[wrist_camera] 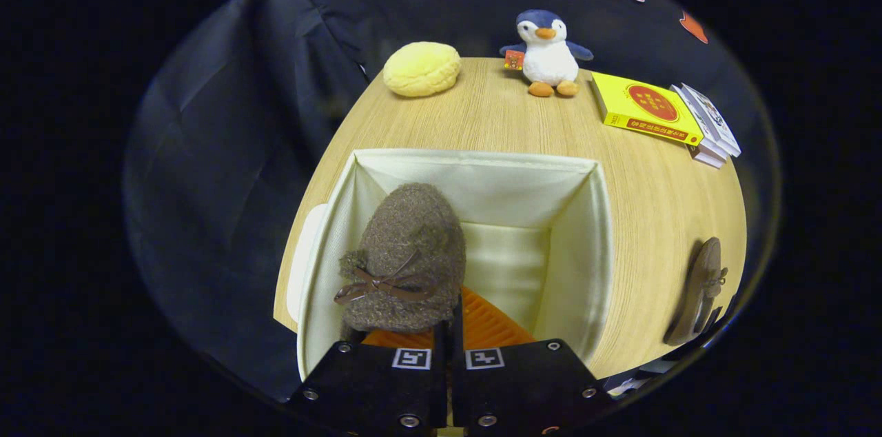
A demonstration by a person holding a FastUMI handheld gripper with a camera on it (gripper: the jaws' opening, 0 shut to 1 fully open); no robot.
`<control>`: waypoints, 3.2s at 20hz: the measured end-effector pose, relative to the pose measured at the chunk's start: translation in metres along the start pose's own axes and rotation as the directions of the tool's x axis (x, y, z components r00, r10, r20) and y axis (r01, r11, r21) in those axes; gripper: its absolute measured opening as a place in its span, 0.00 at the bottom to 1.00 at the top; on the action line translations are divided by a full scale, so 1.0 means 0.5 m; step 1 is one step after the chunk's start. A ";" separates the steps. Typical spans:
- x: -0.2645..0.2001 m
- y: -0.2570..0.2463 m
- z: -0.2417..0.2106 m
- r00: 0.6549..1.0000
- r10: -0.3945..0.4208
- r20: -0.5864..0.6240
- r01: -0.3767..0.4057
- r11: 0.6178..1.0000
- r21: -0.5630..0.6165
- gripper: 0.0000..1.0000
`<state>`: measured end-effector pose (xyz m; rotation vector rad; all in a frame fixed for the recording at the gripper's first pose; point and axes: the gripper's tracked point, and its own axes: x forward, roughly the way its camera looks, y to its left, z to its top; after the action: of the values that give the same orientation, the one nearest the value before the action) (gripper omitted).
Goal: Open the storage box then place both shoes into the box .Put the left shoe in first, then the right shoe, with the right side of both shoes facing outward in a uniform manner.
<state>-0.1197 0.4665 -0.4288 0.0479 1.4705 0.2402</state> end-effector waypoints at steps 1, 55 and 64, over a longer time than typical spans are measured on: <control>0.015 0.005 -0.009 1.000 -0.010 -0.019 0.010 1.000 0.006 0.04; -0.025 -0.907 -0.220 0.979 -0.082 0.186 0.062 0.992 0.109 0.28; -0.016 -0.909 -0.229 0.980 -0.062 0.191 0.029 0.985 0.169 0.06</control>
<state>-0.1737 0.0087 -0.5141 0.1672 1.2903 0.0727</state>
